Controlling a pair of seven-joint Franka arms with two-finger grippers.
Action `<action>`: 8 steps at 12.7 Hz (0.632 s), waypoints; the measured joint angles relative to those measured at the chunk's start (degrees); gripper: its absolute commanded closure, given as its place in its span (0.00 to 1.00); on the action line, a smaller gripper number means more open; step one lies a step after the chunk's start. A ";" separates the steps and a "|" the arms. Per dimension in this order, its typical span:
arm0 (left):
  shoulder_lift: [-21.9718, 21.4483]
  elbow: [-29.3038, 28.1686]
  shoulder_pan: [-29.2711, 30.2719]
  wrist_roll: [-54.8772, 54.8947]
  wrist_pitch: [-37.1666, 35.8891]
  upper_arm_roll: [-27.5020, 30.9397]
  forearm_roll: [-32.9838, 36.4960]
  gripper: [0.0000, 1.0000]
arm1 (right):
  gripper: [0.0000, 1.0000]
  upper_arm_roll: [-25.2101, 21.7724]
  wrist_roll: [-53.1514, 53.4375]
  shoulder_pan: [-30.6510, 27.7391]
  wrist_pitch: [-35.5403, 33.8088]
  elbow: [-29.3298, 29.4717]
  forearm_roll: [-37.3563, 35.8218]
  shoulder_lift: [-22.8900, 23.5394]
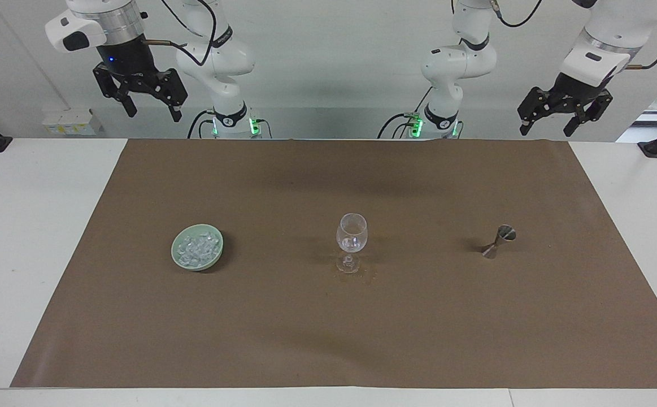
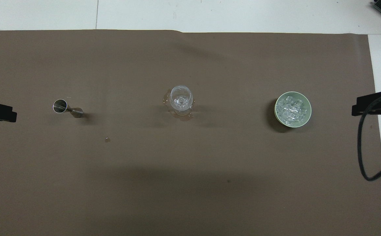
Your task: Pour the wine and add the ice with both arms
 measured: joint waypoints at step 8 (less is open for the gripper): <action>0.00 0.00 0.00 0.00 0.00 0.00 0.00 0.00 | 0.00 0.00 -0.01 0.54 -0.48 -0.68 0.00 0.04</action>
